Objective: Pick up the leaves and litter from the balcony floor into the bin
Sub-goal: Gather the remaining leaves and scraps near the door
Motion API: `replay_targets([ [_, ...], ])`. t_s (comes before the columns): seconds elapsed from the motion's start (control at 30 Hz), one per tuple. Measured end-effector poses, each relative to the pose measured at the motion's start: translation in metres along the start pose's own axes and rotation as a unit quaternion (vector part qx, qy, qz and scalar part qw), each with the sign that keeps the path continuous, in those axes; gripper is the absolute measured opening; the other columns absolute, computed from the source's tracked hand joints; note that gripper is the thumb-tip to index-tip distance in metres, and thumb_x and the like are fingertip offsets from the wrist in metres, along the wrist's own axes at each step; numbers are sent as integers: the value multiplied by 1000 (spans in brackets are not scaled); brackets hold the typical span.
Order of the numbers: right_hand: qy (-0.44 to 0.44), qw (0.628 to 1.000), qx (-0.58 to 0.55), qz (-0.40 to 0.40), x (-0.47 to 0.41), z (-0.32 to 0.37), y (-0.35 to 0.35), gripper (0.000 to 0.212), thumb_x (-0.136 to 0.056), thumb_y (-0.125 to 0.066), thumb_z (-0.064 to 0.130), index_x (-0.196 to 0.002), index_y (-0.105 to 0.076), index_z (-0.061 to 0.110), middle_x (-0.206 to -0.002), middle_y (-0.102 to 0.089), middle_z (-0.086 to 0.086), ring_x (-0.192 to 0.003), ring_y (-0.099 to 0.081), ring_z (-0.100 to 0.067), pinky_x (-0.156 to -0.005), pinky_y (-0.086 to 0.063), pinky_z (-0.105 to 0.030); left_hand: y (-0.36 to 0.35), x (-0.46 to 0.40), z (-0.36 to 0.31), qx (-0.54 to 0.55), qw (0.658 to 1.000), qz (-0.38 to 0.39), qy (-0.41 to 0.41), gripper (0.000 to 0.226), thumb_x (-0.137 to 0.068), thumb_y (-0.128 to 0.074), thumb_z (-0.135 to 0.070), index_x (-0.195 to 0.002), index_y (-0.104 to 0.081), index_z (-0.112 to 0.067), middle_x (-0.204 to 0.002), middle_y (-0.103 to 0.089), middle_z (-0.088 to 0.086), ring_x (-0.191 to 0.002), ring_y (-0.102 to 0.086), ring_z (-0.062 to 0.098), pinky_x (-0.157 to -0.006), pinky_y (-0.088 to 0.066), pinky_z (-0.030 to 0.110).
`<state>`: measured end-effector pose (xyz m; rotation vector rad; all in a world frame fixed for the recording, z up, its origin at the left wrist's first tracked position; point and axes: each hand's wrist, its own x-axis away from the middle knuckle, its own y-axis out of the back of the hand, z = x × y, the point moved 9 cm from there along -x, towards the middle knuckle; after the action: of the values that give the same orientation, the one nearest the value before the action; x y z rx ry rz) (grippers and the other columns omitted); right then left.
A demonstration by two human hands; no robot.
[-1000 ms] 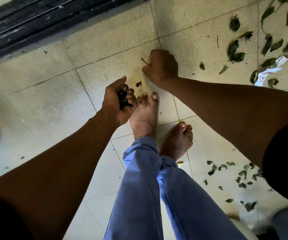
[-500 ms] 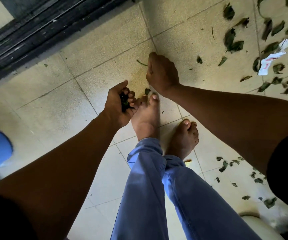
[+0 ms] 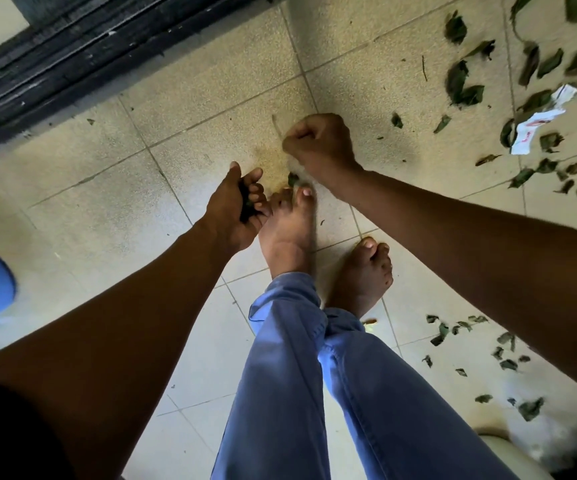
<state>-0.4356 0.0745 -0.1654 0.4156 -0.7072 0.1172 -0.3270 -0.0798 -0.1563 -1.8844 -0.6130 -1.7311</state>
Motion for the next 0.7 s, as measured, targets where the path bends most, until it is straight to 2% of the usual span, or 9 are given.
replay_targets([
  [0.1, 7, 991, -85, 101, 51, 23, -22, 3, -69, -72, 23, -70, -74, 21, -67, -73, 8, -60, -67, -6, -59, -54, -27, 4, -4, -3, 8, 1000, 2, -17, 53, -104, -39, -55, -86, -65, -13, -60, -40, -4, -45, -33, 6, -43, -32, 17],
  [0.23, -18, 994, -31, 101, 92, 20, -29, 4, -70, -75, 25, -68, -75, 21, -65, -72, 11, -67, -69, -3, -69, -58, -29, 2, 0, -8, -15, 999, 8, -36, 63, -91, -52, -70, -71, -74, -14, -62, -46, -2, -53, -37, 9, -60, -36, 21],
  [0.3, -45, 994, -40, 95, 96, 13, -30, 7, -74, -75, 19, -67, -75, 21, -67, -73, 11, -70, -70, -5, -75, -61, -35, -3, 7, -6, -42, 998, 7, -41, 60, -91, -55, -69, -62, -63, -17, -58, -44, -4, -50, -37, 10, -56, -34, 21],
  [0.37, -52, 991, -67, 107, 96, 12, -33, 7, -75, -72, 15, -70, -75, 20, -70, -74, 8, -73, -71, -8, -78, -62, -39, -3, 7, -3, -41, 998, 4, -37, 58, -93, -57, -63, -55, -48, -20, -58, -39, -4, -52, -38, 11, -55, -38, 23],
  [0.43, -30, 990, -69, 121, 90, 14, -35, 9, -76, -69, 14, -78, -76, 21, -73, -75, 8, -72, -71, -7, -75, -61, -36, 0, 4, -1, -20, 999, 3, -31, 60, -98, -54, -57, -52, -40, -20, -60, -35, -1, -58, -41, 13, -56, -40, 24],
  [0.5, 19, 995, 9, 94, 76, 13, -27, 17, -75, -67, 13, -86, -74, 25, -78, -73, 10, -73, -68, -5, -73, -59, -34, 3, 1, -2, 15, 1000, 6, -21, 60, -101, -50, -52, -53, -36, -20, -59, -32, -1, -54, -35, 11, -51, -31, 22],
  [0.57, 88, 983, 155, 47, 60, 12, -14, 25, -77, -65, 15, -98, -70, 28, -88, -70, 8, -80, -67, -11, -73, -56, -36, 6, 0, -3, 63, 998, 8, -8, 59, -102, -50, -51, -55, -34, -18, -56, -30, -2, -48, -31, 10, -46, -30, 20],
  [0.63, 149, 950, 267, 67, 47, 8, -15, 38, -80, -61, 14, -114, -66, 28, -105, -62, 0, -89, -65, -22, -74, -53, -38, 10, 0, -5, 92, 996, 6, 4, 60, -98, -56, -53, -55, -35, -17, -54, -32, -2, -48, -37, 8, -46, -41, 18],
  [0.7, 206, 908, 343, 123, 39, 2, -25, 47, -81, -62, 11, -124, -63, 29, -113, -54, -5, -94, -63, -27, -70, -52, -37, 16, 0, -5, 90, 996, 11, 22, 61, -94, -62, -55, -54, -36, -18, -51, -34, -5, -46, -39, 5, -45, -43, 13],
])
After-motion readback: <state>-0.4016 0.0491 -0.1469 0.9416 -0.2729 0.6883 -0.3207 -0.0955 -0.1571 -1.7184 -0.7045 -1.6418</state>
